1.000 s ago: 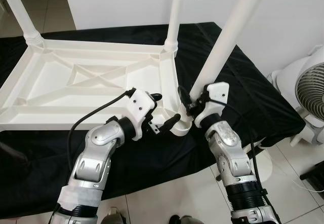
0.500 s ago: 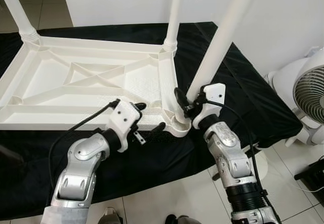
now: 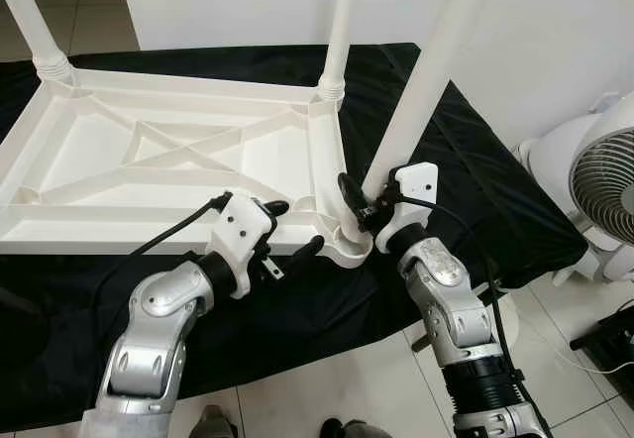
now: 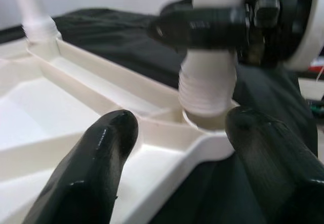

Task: Building children table

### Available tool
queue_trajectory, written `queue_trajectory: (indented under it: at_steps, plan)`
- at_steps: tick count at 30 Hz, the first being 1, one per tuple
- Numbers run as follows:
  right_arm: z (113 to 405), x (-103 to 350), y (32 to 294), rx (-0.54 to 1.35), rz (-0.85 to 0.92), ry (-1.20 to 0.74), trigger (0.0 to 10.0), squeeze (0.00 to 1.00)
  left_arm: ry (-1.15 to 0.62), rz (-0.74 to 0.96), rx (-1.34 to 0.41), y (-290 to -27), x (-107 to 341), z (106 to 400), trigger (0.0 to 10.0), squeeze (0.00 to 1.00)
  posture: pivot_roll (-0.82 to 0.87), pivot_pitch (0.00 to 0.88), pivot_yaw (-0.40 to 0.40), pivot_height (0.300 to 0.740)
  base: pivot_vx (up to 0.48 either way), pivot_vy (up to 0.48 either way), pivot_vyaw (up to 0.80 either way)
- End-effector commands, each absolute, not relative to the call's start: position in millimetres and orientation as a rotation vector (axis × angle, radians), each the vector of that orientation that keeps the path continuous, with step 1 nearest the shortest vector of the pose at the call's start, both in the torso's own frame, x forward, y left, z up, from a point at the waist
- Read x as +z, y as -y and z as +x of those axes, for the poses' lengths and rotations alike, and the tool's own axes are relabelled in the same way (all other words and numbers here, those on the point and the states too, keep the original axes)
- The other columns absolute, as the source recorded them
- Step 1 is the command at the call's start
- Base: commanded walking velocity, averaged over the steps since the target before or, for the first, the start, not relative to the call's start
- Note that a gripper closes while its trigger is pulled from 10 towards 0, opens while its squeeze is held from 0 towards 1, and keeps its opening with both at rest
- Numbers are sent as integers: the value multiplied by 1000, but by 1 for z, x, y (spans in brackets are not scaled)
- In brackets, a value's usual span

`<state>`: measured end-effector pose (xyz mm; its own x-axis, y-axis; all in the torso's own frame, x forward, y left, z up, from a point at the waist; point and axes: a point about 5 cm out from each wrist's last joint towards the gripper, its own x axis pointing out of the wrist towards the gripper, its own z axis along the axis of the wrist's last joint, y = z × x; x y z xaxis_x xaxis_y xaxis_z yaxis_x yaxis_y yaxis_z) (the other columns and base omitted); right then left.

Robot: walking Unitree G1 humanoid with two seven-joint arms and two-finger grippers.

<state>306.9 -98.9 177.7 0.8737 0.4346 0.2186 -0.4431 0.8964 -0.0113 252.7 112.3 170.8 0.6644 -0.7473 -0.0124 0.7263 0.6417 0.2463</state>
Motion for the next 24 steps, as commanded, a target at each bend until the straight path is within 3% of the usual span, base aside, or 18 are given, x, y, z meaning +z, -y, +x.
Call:
queue_trajectory:
  at_steps: [1,24]
  plan:
    - [305,176,99,469,29,212,10000,0,101,255,-796,-110,172,252,10000,0,115,86,-95,740,0,0,0]
    - [296,161,100,583,-84,163,10000,0,96,252,-803,-114,173,243,10000,0,124,64,-123,740,0,0,0]
